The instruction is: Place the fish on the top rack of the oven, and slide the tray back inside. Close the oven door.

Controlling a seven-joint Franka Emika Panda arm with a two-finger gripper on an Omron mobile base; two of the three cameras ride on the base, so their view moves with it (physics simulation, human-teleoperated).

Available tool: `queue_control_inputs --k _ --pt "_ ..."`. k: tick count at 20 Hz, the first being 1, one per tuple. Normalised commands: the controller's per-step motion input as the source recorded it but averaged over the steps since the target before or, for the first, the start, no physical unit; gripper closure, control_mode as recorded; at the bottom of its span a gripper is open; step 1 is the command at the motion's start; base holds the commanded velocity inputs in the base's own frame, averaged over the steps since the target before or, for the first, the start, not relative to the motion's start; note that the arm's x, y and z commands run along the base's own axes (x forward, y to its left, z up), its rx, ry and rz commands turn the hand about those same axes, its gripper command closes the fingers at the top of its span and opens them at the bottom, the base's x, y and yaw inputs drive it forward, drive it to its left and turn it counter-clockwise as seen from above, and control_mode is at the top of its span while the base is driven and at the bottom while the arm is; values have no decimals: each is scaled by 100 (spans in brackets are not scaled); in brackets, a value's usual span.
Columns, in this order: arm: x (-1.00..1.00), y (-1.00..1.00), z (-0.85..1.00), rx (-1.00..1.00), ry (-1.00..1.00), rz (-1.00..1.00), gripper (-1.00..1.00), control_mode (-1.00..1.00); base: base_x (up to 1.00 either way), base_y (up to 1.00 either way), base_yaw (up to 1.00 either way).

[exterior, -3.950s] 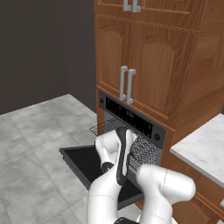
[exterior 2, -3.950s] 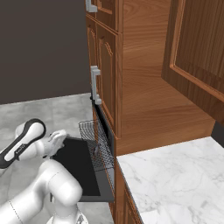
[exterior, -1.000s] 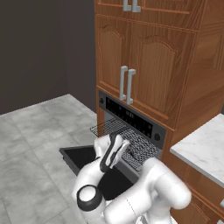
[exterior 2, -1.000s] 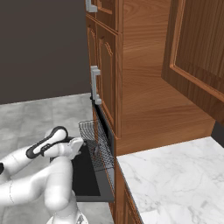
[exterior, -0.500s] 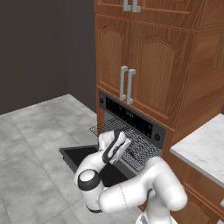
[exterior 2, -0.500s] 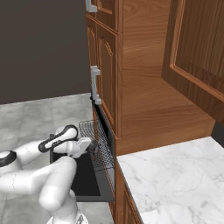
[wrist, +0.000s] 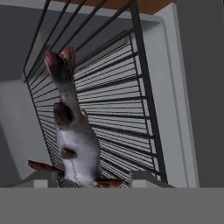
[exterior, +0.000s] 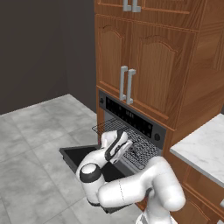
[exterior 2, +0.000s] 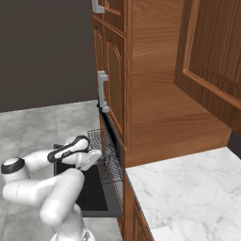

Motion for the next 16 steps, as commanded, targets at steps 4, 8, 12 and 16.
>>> queue_control_inputs --k 4,8,12,16 --pt "0 75 -65 -8 -8 -6 -100 -100 0 0 0" --pt "4 64 -53 -8 -4 -8 -100 -100 0 0 0" --pt "20 53 -43 -8 -1 -8 -100 -100 0 0 0" --pt "33 24 -34 -10 0 -8 -100 -100 0 0 0"
